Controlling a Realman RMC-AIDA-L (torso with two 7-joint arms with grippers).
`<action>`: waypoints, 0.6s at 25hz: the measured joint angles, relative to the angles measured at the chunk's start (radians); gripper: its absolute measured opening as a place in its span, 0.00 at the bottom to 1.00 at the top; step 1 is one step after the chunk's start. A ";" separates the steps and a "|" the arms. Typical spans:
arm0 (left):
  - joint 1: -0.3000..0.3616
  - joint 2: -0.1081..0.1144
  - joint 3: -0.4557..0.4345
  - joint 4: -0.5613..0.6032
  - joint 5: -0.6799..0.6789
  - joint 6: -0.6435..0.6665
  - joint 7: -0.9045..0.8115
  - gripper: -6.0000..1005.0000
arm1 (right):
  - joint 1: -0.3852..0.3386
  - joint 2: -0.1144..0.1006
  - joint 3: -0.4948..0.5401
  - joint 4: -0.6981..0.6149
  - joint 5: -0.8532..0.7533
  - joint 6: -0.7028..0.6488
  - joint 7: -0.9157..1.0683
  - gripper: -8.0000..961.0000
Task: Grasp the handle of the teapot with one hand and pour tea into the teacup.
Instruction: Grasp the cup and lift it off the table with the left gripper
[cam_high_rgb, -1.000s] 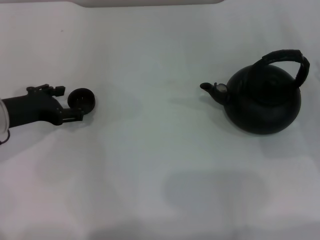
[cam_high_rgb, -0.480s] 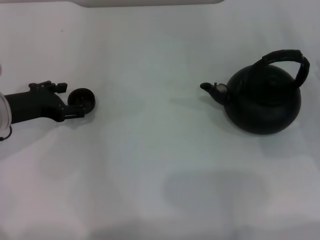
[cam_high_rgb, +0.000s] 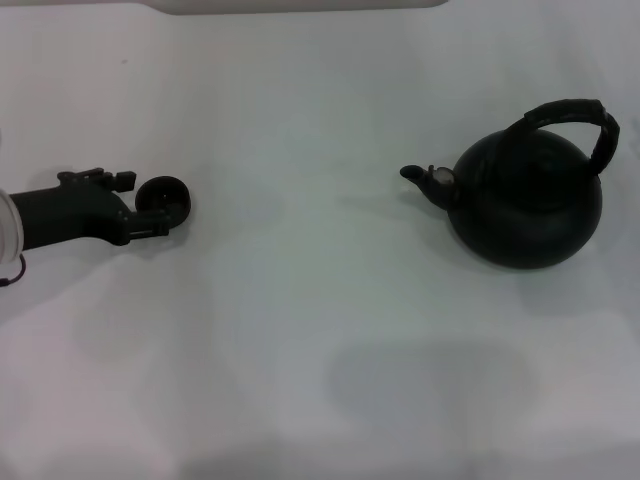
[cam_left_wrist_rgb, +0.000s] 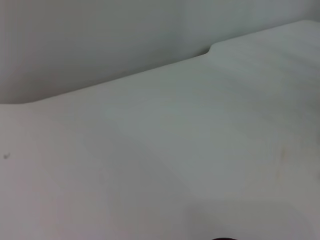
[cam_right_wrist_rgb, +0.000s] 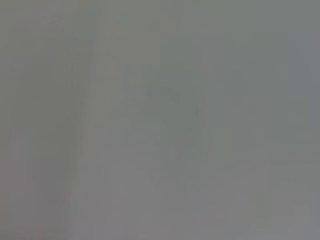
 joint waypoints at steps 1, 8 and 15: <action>0.000 0.000 0.000 0.000 0.000 0.002 0.000 0.87 | -0.001 0.000 0.000 0.000 -0.001 0.000 0.000 0.91; 0.000 0.001 0.005 -0.001 0.011 0.006 -0.003 0.70 | -0.005 0.000 -0.001 -0.001 -0.003 0.000 0.000 0.91; 0.000 0.001 0.008 0.008 0.012 0.021 -0.008 0.54 | -0.005 0.000 -0.001 -0.001 -0.003 0.000 0.000 0.91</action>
